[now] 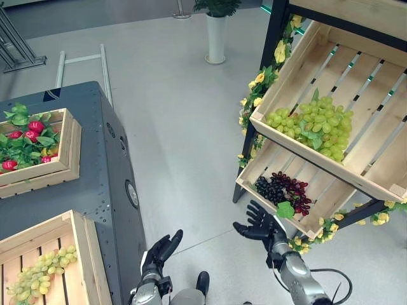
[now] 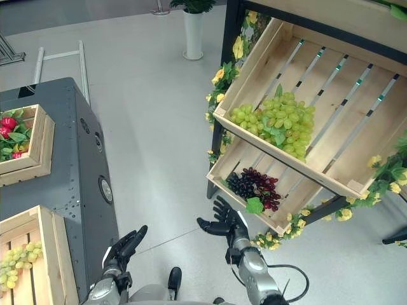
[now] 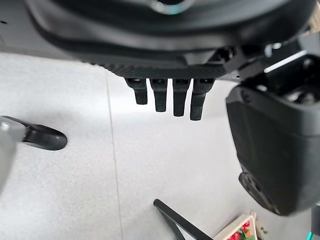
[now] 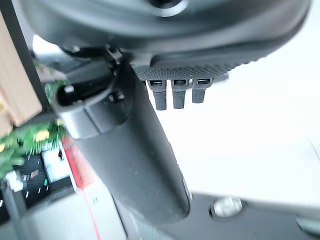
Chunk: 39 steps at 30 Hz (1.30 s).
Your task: Pick up the fruits from the basket on one side to the basket on the other side
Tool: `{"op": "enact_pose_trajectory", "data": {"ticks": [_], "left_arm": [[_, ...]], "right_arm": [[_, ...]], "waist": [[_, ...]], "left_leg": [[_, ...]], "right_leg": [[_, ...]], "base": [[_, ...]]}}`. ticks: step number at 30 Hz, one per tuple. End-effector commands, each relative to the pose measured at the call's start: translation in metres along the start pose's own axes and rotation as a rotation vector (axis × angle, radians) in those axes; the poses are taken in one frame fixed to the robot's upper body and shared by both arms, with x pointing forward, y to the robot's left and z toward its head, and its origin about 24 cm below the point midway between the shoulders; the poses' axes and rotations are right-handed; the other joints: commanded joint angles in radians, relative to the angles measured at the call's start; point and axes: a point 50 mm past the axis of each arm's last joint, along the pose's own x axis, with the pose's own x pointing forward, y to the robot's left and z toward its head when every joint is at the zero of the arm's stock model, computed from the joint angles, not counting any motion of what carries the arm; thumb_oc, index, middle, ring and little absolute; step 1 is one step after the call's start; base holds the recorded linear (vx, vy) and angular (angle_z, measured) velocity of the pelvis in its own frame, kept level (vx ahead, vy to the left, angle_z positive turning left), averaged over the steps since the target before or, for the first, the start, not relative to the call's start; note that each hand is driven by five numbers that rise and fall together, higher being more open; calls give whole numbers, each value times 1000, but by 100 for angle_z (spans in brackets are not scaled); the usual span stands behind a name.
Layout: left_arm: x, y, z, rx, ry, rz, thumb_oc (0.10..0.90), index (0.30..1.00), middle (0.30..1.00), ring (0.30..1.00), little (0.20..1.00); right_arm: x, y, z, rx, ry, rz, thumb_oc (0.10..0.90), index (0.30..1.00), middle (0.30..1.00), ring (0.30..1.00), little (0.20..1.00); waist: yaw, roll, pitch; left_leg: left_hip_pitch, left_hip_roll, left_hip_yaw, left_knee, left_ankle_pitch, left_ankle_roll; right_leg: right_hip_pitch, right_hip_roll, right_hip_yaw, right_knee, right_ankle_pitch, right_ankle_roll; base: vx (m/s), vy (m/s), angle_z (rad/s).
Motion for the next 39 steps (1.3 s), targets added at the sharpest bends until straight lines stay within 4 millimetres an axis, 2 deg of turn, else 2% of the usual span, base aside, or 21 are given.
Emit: {"op": "enact_pose_trajectory", "data": {"ticks": [1, 4, 6, 7, 8, 9, 10, 12, 14, 16, 23, 25, 27, 30, 31, 33, 34, 35, 37, 38, 39], "left_arm": [[8, -18, 40, -39, -208, -60, 800, 900, 900, 900, 900], [6, -17, 44, -97, -226, -60, 800, 900, 900, 900, 900], [9, -24, 54, -77, -243, -119, 800, 900, 900, 900, 900], [12, -32, 61, -36, -248, -175, 800, 900, 900, 900, 900], [14, -36, 65, -22, -251, -197, 800, 900, 900, 900, 900], [15, -39, 69, -11, -258, -214, 800, 900, 900, 900, 900], [15, -40, 68, -3, -257, -211, 800, 900, 900, 900, 900], [15, -41, 67, 32, -258, -182, 800, 900, 900, 900, 900], [15, -44, 82, 26, -309, -202, 800, 900, 900, 900, 900], [14, -43, 86, 39, -327, -202, 800, 900, 900, 900, 900], [7, -44, 78, 71, -327, -279, 800, 900, 900, 900, 900], [5, -48, 76, 82, -328, -312, 800, 900, 900, 900, 900], [4, -49, 74, 98, -325, -347, 800, 900, 900, 900, 900], [5, -50, 72, 126, -307, -361, 800, 900, 900, 900, 900], [6, -51, 75, 146, -303, -383, 800, 900, 900, 900, 900], [6, -51, 78, 153, -309, -403, 800, 900, 900, 900, 900], [7, -57, 86, 167, -324, -435, 800, 900, 900, 900, 900], [7, -58, 87, 168, -327, -440, 800, 900, 900, 900, 900], [6, -65, 88, 179, -345, -468, 800, 900, 900, 900, 900], [4, -75, 93, 189, -368, -509, 800, 900, 900, 900, 900], [4, -75, 93, 189, -368, -509, 800, 900, 900, 900, 900]], "right_arm": [[16, 30, 69, -31, -329, 248, 800, 900, 900, 900, 900], [15, 35, 67, -52, -293, 296, 800, 900, 900, 900, 900], [13, 29, 68, -66, -294, 250, 800, 900, 900, 900, 900], [13, 22, 70, -47, -307, 196, 800, 900, 900, 900, 900], [13, 19, 71, -40, -313, 179, 800, 900, 900, 900, 900], [13, 16, 70, -33, -320, 166, 800, 900, 900, 900, 900], [12, 14, 67, -27, -322, 155, 800, 900, 900, 900, 900], [9, 12, 61, 8, -319, 94, 800, 900, 900, 900, 900], [6, 12, 57, 41, -325, 68, 800, 900, 900, 900, 900], [5, 12, 53, 38, -315, 80, 800, 900, 900, 900, 900], [9, 20, 55, 15, -322, 137, 800, 900, 900, 900, 900], [11, 22, 59, 26, -340, 131, 800, 900, 900, 900, 900], [11, 22, 63, 28, -349, 132, 800, 900, 900, 900, 900], [10, 22, 60, 32, -329, 136, 800, 900, 900, 900, 900], [8, 23, 57, 43, -315, 139, 800, 900, 900, 900, 900], [6, 22, 55, 44, -307, 147, 800, 900, 900, 900, 900], [6, 20, 55, 53, -302, 141, 800, 900, 900, 900, 900], [6, 19, 55, 55, -299, 140, 800, 900, 900, 900, 900], [9, 16, 55, 75, -293, 122, 800, 900, 900, 900, 900], [11, 12, 60, 84, -314, 97, 800, 900, 900, 900, 900], [11, 12, 60, 84, -314, 97, 800, 900, 900, 900, 900]], "waist": [[13, 17, -30], [33, 13, -14], [17, 9, 10], [-7, 1, 23], [-19, -2, 29], [-42, 1, 32], [-47, 9, 28], [-52, 24, 17], [-52, 33, 13], [-51, 38, 9], [-12, 38, 5], [-6, 45, 5], [-25, 56, 16], [-53, 59, 25], [-83, 57, 33], [-102, 58, 39], [-119, 56, 44], [-121, 55, 45], [-139, 50, 47], [-159, 43, 49], [-158, 43, 48]], "left_leg": [[26, 44, 3, 4, -109, -69], [-9, 50, 27, 49, -109, -95], [-91, 67, 170, 204, -128, -112], [-112, 119, 310, 341, -152, -115], [-112, 135, 347, 374, -164, -111], [-59, 115, 419, 285, -217, -71], [-24, 96, 422, 206, -200, -64], [7, 60, 369, 128, -173, -54], [43, 34, 335, 49, -160, -34], [59, 30, 333, 21, -157, -29], [66, -16, 280, 25, -193, 18], [65, -35, 260, 31, -201, 43], [75, -67, 207, 36, -209, 72], [99, -86, 153, 30, -214, 85], [123, -89, 116, 23, -215, 82], [138, -82, 96, 21, -219, 75], [130, -70, 71, 30, -218, 66], [130, -69, 65, 31, -220, 64], [129, -67, 13, 42, -233, 54], [118, -76, -49, 64, -254, 54], [116, -76, -49, 65, -254, 54]], "right_leg": [[-56, -30, 17, -8, 48, -51], [-41, -29, 3, -31, 54, -54], [-38, -46, -60, -21, 54, -56], [-36, -65, -115, 6, 44, -61], [-38, -77, -138, 25, 39, -59], [-48, -102, -172, 65, 40, -35], [-52, -105, -176, 79, 44, -23], [-64, -103, -151, 111, 46, -7], [-93, -114, -144, 147, 68, 10], [-96, -116, -149, 147, 75, 18], [-92, -161, -156, 209, 96, 29], [-118, -207, -141, 359, 120, 30], [-198, -242, -53, 605, 143, 26], [-282, -227, 38, 715, 161, 29], [-350, -185, 106, 693, 183, 37], [-376, -151, 147, 631, 199, 39], [-403, -105, 195, 518, 209, 29], [-405, -98, 205, 493, 210, 31], [-428, -46, 296, 324, 231, 36], [-449, 7, 398, 217, 215, 31], [-450, 7, 399, 217, 217, 32]], "base": [[-9, -153, 26], [-34, -88, 11], [-148, -36, 34], [-128, -36, 99], [-55, 106, 182], [2, 231, 164], [29, 272, 144], [85, 200, 78], [82, 191, 52], [56, 139, 36], [86, 167, 31], [115, 246, 35], [150, 259, 26], [133, 92, 55], [116, -29, 52], [137, -121, 72], [136, -177, 91], [174, -272, 108], [177, -276, 92], [109, -204, 99], [139, -324, 135]]}}
